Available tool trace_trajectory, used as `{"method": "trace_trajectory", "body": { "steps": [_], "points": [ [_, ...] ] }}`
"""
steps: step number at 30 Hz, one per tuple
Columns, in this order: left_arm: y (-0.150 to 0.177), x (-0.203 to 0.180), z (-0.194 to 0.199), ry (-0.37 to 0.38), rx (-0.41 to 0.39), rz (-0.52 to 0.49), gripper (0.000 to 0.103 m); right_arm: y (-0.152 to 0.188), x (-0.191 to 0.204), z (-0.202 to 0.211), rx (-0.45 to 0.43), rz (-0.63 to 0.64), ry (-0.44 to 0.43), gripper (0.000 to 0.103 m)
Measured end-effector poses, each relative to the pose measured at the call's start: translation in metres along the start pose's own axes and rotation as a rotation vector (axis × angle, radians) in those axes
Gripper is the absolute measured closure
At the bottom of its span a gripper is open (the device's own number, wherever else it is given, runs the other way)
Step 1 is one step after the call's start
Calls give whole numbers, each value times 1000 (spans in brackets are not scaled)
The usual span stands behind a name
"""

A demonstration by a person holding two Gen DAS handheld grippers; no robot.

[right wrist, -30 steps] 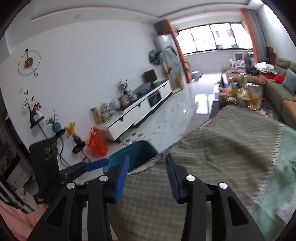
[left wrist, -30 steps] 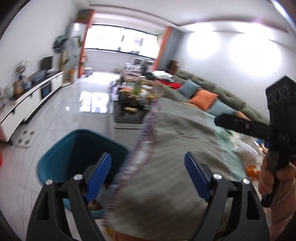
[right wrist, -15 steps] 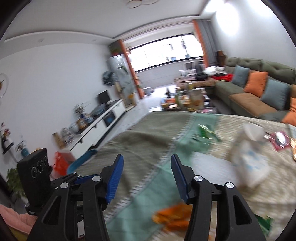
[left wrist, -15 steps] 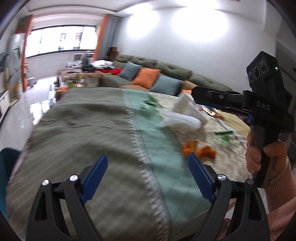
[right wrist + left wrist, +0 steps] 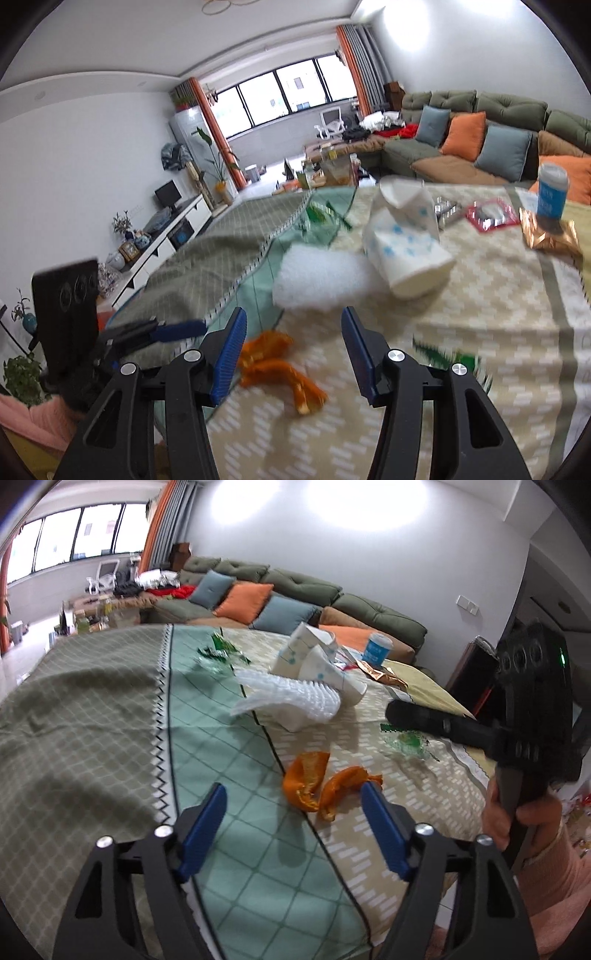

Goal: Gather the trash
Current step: 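Grasp an orange peel with each tool from the cloth, then carry both orange peels to the teal bin and open both tools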

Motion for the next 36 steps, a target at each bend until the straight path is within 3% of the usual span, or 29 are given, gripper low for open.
{"method": "trace_trajectory", "body": {
  "steps": [6,11,12,14,18,34,36],
  "points": [
    [-5,6,-18,46,62,50,52,24,2,-8,71,10,-9,50],
    [-3,12,-31,50,110,81,80,35,4,-15,113,10,-5,55],
    [-2,13,-31,55,114,88,82,35,5,-15,117,14,-2,56],
    [-2,14,-32,59,117,98,84,37,5,-18,127,21,3,59],
    [-3,17,-30,50,104,118,89,39,7,-24,151,37,10,79],
    [-3,45,19,0,-1,178,90,27,19,-21,104,45,-40,89],
    [-2,51,29,-12,-16,190,90,24,22,-22,96,45,-55,99]
  ]
}}
Point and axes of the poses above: each gripper's, at about its wrist camera, not at the fingertips, and z roughly against the way its jaws point, x to its left, y to its underside, the point moved 1 cm from there along -z, roughly the way its jaws point, and after that the axes turned 8 degrees about z, right-handed, at the moved point
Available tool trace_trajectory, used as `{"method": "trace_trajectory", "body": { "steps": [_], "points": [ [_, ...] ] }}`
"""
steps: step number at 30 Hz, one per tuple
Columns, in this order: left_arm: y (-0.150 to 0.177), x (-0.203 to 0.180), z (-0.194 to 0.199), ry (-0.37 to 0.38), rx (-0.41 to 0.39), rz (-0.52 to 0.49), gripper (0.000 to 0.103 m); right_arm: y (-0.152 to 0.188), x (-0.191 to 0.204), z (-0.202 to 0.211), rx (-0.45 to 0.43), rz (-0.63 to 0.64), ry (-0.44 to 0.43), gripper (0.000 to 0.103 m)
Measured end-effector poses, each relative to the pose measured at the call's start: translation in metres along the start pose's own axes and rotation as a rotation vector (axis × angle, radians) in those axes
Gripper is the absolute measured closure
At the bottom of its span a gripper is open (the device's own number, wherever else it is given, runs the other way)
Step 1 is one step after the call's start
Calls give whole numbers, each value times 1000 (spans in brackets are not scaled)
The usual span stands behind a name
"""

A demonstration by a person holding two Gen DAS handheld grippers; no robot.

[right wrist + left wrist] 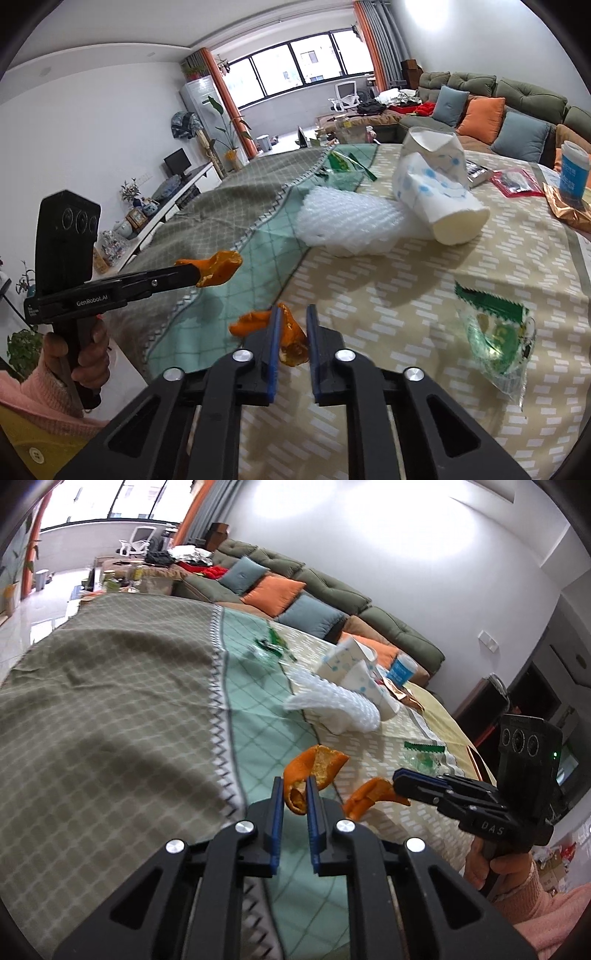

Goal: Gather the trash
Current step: 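Carry both orange peels to the teal bin and open both tools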

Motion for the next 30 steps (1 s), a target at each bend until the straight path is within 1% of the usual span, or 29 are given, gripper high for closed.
{"method": "trace_trajectory", "body": {
  "steps": [1,3,5,6,8,9,10,15,16,18,19,24,30],
  "points": [
    [0,3,4,-4,-7,7,90,-2,0,0,-2,-1,-7,103],
    [0,9,16,-13,-29,17,90,-6,3,-3,-5,2,-24,103],
    [0,14,26,-22,-47,27,90,-9,7,-7,5,11,-24,103],
    [0,17,31,-29,-57,29,90,-10,7,-8,6,9,-16,100],
    [2,21,38,-41,-69,31,90,-9,6,-8,11,5,-5,88],
    [2,23,41,-46,-71,31,90,-8,5,-8,16,7,-1,74],
    [3,24,43,-49,-73,32,90,-6,5,-8,22,12,11,71],
    [8,33,53,-59,-87,38,90,5,6,-13,90,24,22,71],
    [9,35,54,-64,-90,39,90,7,5,-15,100,23,19,76],
    [10,39,58,-71,-97,47,90,9,7,-18,107,20,14,88],
    [10,42,61,-76,-102,53,90,8,9,-18,102,22,17,90],
    [13,55,79,-104,-141,77,90,-6,24,-21,70,47,-23,91],
    [10,77,113,-168,-219,121,90,-30,56,-36,37,98,-127,91]
  ]
}}
Point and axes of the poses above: each gripper's, at about its wrist camera, not at the fingertips, and z roughly against the way its jaws point, x to its left, y to its underside, the point moved 1 cm from there along -z, roughly the way its jaws point, and after that the axes turned 8 degrees about z, right-handed, at the moved point
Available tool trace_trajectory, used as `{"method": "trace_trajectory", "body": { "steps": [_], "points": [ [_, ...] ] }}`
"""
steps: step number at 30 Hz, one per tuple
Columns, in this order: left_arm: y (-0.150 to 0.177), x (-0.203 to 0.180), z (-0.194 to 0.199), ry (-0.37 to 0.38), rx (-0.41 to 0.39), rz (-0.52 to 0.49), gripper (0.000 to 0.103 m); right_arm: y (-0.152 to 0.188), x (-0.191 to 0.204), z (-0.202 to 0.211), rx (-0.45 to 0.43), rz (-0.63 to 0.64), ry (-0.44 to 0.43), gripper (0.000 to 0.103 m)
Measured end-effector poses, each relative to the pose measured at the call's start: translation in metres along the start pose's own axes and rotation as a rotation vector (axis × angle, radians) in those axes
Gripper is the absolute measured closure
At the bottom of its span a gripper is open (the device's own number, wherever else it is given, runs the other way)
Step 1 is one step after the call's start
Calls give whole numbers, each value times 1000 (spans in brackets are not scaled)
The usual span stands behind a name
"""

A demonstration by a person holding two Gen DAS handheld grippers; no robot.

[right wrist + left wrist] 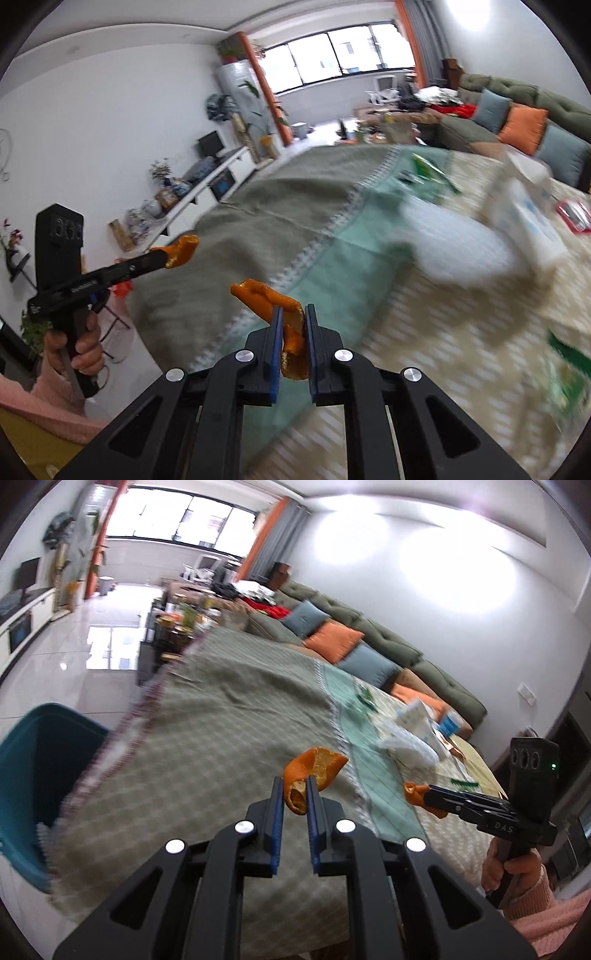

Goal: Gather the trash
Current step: 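Carry both orange peels to the teal bin and open both tools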

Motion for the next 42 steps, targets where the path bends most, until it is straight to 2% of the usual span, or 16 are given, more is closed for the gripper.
{"method": "trace_trajectory", "body": {
  "steps": [10,18,31,39,42],
  "points": [
    [-19,62,52,-162,-136,101,90,-52,61,-57,-1,121,-170,91],
    [-25,107,78,-267,-192,170,90,-87,113,-106,27,200,-279,91],
    [-31,153,84,-367,-185,246,90,-113,174,-175,102,286,-334,91],
    [-33,176,72,-409,-160,288,89,-115,187,-222,208,254,-342,91],
    [-32,188,65,-401,-143,323,89,-113,186,-234,237,227,-339,90]
  ]
}}
Point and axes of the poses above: each gripper's, at about its wrist camera, not at the fingertips, and z roughly against the way its jaws point, x to its left, y to its underside, the point moved 1 cm from there along -z, roughly the way its jaws point, and after that the axes turned 8 degrees about z, right-handed, at the moved point
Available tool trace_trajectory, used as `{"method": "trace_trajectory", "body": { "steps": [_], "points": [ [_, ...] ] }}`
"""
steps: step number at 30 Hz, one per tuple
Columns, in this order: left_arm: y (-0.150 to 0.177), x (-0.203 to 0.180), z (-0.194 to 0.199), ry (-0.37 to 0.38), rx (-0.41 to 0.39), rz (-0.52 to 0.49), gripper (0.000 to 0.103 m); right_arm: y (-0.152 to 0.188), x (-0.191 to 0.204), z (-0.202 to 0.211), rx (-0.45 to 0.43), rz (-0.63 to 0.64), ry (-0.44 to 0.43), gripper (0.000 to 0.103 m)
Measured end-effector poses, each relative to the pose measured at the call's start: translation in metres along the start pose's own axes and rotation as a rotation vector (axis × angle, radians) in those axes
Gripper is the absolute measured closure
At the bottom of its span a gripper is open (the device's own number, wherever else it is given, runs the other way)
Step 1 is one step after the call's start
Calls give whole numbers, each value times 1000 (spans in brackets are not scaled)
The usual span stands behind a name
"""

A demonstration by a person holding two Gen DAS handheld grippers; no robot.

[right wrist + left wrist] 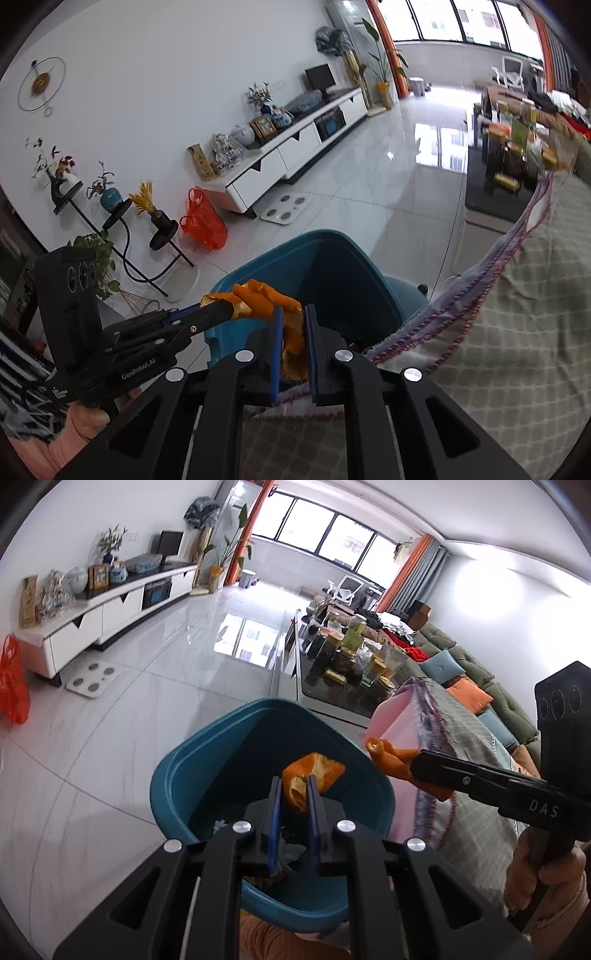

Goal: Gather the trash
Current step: 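Carry both orange peels to the teal bin and open both tools, then move both tools from the bin back over the foam and paper cup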

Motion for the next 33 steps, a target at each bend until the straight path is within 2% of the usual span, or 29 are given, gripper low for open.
{"method": "trace_trajectory", "body": {
  "steps": [3,5,11,15,17,24,33],
  "points": [
    [1,6,-5,-4,7,14,89,-1,-3,-7,10,-31,-5,90],
    [1,7,-7,1,12,26,82,-3,-5,-7,6,-42,-6,90],
    [3,2,-3,5,-8,31,74,0,-9,8,-23,-50,1,90],
    [6,-12,6,27,-25,-6,71,5,-8,34,-72,-43,7,82],
    [8,-23,13,46,-41,-35,66,9,-7,47,-96,-30,19,78],
    [28,-82,36,163,-79,-170,55,41,-10,107,-183,-11,70,69],
    [70,-165,27,332,1,-313,52,100,-34,179,-267,-86,191,69]
  ]
}}
Point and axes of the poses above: each gripper's, at about its wrist camera, not at the fingertips, and z roughly against the way its jaws point, x to its left, y to its underside, the point moved 1 cm from there along -z, roughly the way its jaws point, and after that the axes turned 8 degrees about z, right-handed, at the moved point
